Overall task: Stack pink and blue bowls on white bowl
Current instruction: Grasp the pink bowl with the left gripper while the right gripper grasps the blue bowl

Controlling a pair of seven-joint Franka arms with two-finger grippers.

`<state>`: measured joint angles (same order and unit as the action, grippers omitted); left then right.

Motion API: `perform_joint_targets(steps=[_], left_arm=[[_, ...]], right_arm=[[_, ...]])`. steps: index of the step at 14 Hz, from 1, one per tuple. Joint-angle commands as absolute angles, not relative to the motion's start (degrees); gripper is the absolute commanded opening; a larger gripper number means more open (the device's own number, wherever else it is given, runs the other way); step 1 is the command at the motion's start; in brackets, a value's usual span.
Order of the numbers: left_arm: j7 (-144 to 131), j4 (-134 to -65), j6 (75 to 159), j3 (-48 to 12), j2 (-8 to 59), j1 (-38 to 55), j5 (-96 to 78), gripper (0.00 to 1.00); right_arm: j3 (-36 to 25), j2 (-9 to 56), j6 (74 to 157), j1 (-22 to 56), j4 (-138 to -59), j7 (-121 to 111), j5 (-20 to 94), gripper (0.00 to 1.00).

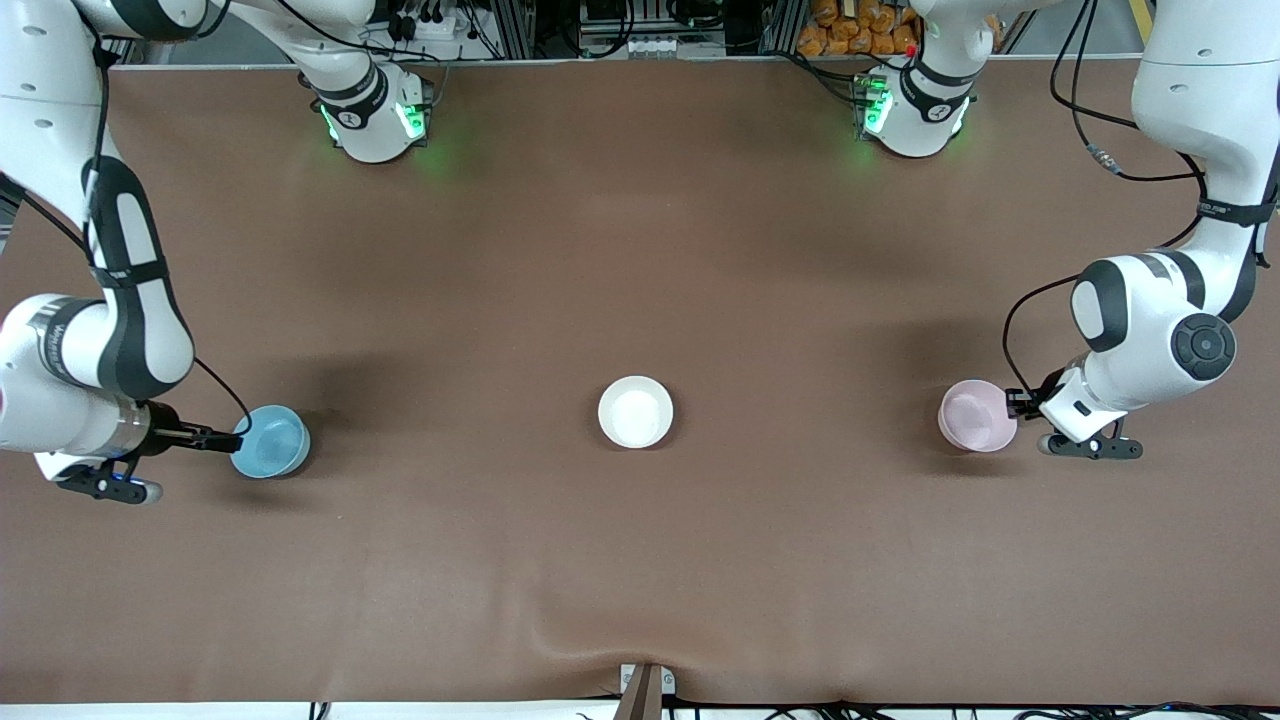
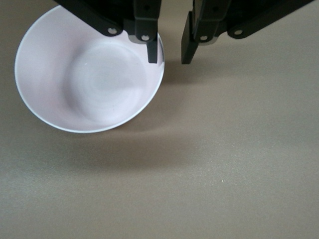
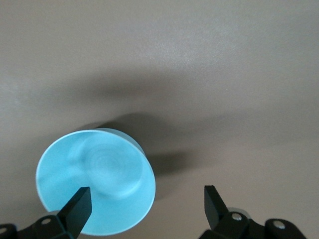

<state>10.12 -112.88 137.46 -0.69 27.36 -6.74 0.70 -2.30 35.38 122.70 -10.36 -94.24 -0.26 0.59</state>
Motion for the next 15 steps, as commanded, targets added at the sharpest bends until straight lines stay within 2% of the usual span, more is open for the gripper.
perform_joint_targets(steps=[1, 2, 3, 5, 10, 13, 15], left_arm=[[10.55, -112.76, 138.43, -1.23, 27.95, -6.94, 0.18, 0.24], [10.55, -112.76, 138.43, -1.23, 27.86, -6.86, 0.0, 0.23], [10.55, -112.76, 138.43, -1.23, 27.86, -6.77, 0.0, 0.17], [10.46, -112.68, 138.34, -1.23, 27.86, -6.59, 0.0, 0.0], [9.93, -111.37, 136.85, -3.94, 26.81, -6.94, -0.17, 0.0], [9.76, -104.44, 127.12, -5.8, 26.98, -6.42, -7.45, 0.0], [6.7, -101.17, 124.55, -7.2, 27.25, -4.58, -9.75, 0.0]], right_arm=[[-1.49, 36.38, 124.1, -11.42, -94.31, -0.09, 0.09, 1.0], [-1.49, 37.0, 124.45, -11.6, -94.31, -0.09, 0.09, 1.0], [-1.49, 37.18, 124.71, -11.6, -94.31, -0.09, 0.17, 1.0], [-1.49, 37.35, 124.98, -11.51, -94.31, 0.17, 0.35, 1.0], [-1.41, 38.14, 125.24, -11.6, -94.31, 0.18, 0.44, 1.0], [-1.41, 38.76, 125.33, -11.6, -94.39, 0.26, 0.7, 1.0], [-1.41, 39.46, 125.77, -11.6, -94.39, 0.26, 0.7, 1.0]])
